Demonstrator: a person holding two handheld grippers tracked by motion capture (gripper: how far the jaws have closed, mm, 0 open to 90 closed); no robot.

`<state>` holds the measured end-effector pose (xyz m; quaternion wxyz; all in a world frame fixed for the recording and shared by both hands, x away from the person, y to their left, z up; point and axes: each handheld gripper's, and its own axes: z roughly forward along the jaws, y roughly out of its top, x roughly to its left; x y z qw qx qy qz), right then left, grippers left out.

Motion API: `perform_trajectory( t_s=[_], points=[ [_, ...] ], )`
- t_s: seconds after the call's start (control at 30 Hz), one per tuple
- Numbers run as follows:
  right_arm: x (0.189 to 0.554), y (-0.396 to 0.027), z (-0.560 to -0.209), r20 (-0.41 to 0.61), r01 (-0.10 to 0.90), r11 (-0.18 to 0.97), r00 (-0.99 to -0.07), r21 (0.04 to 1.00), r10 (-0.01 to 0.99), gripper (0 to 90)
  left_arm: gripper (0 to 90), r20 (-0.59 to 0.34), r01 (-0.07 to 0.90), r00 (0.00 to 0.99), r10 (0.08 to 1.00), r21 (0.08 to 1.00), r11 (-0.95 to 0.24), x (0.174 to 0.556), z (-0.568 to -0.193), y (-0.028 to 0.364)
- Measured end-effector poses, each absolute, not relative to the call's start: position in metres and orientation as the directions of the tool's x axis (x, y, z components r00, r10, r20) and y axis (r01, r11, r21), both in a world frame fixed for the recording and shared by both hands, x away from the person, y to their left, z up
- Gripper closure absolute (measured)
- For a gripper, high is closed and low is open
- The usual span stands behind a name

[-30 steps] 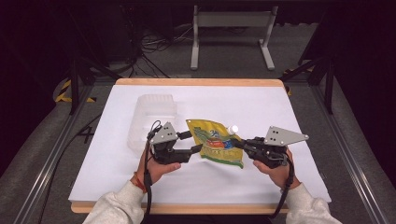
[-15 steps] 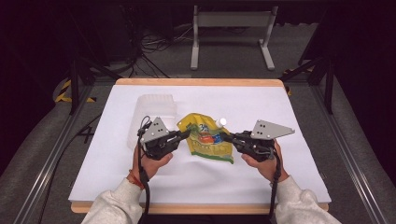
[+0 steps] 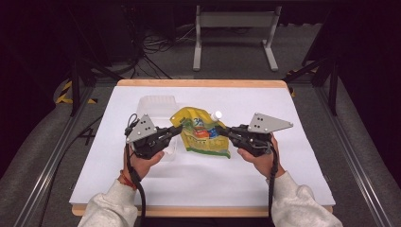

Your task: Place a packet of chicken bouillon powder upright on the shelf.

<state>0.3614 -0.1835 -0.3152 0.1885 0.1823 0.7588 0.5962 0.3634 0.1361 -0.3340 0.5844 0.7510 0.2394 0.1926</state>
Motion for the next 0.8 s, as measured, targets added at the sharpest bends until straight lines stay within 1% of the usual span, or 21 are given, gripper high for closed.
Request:
perform_trajectory(
  t_s=[0.1, 0.43, 0.6, 0.67, 0.8],
  points=[
    [0.365, -0.172, -0.308, -0.106, 0.022, 0.24, -0.856, 0.971, 0.505, 90.0, 89.4, 0.012, 0.125, 0.798, 0.603, 0.975, -0.185, 0.367, -0.329, 0.143],
    [0.386, -0.138, -0.3, -0.12, -0.007, 0.219, -0.853, 0.976, 0.508, 90.0, 89.7, -0.005, 0.106, 0.75, 0.662, 0.988, -0.113, 0.374, -0.318, 0.168],
    [0.393, -0.125, -0.296, -0.129, -0.023, 0.208, -0.849, 0.978, 0.512, 90.0, 89.5, 0.017, 0.079, 0.729, 0.684, 0.991, -0.11, 0.379, -0.311, 0.177],
    [0.396, -0.122, -0.296, -0.126, -0.023, 0.203, -0.848, 0.979, 0.514, 90.0, 89.6, 0.019, 0.073, 0.722, 0.692, 0.992, -0.103, 0.382, -0.309, 0.181],
    [0.41, -0.106, -0.3, -0.087, 0.005, 0.18, -0.864, 0.984, 0.496, 90.0, 89.5, 0.033, 0.061, 0.704, 0.71, 0.992, -0.106, 0.391, -0.31, 0.188]
  ],
)
